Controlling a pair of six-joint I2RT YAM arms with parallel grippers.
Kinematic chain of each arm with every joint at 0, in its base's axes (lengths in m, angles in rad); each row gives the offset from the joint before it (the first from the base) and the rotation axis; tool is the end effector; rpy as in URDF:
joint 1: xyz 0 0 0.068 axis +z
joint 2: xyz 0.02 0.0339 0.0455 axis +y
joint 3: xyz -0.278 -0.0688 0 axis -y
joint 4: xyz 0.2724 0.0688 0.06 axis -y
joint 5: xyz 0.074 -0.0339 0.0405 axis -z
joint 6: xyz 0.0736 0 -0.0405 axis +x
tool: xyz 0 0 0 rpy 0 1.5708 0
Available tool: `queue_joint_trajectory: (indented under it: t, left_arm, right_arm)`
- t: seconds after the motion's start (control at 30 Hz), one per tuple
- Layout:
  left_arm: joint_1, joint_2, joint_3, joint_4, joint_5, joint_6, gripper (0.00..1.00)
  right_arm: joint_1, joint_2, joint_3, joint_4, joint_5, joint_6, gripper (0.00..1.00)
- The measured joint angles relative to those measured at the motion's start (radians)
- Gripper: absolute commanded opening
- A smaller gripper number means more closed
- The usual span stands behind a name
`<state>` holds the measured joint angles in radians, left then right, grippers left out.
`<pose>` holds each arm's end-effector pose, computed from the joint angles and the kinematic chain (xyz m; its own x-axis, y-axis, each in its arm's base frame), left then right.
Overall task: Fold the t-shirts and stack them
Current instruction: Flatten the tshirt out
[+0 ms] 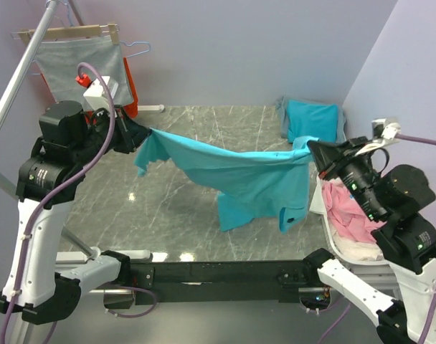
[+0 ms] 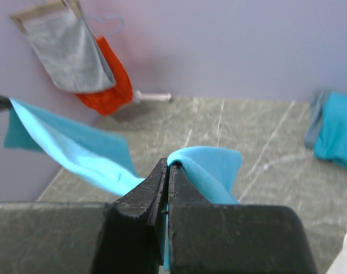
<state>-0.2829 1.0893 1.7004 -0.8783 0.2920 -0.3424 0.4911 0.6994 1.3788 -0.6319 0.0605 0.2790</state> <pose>0.2047 -0.0816 0.5272 -0.4181 -0.2133 -0.8830 0.4178 0.8180 -0.3954 0.1157 0.0568 0.5173 -0.0747 0.2718 -0.9595 -0.4129 0.8674 0.2778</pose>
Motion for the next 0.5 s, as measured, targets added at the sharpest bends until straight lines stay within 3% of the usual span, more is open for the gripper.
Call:
queue_joint_trajectory:
  t: [0.2, 0.37, 0.5]
  left_arm:
    - [0.000, 0.029, 0.010, -0.051, 0.041, -0.017, 0.01]
    - [0.000, 0.093, -0.206, 0.030, 0.043, -0.053, 0.01]
    - [0.000, 0.274, -0.346, 0.144, 0.031, -0.079, 0.01]
  right_arm:
    - [0.000, 0.157, 0.139, 0.079, 0.027, -0.042, 0.00]
    - [0.000, 0.448, 0.228, 0.141, 0.060, -0.064, 0.00]
    - [-0.002, 0.716, 0.222, 0.172, 0.080, -0.064, 0.00]
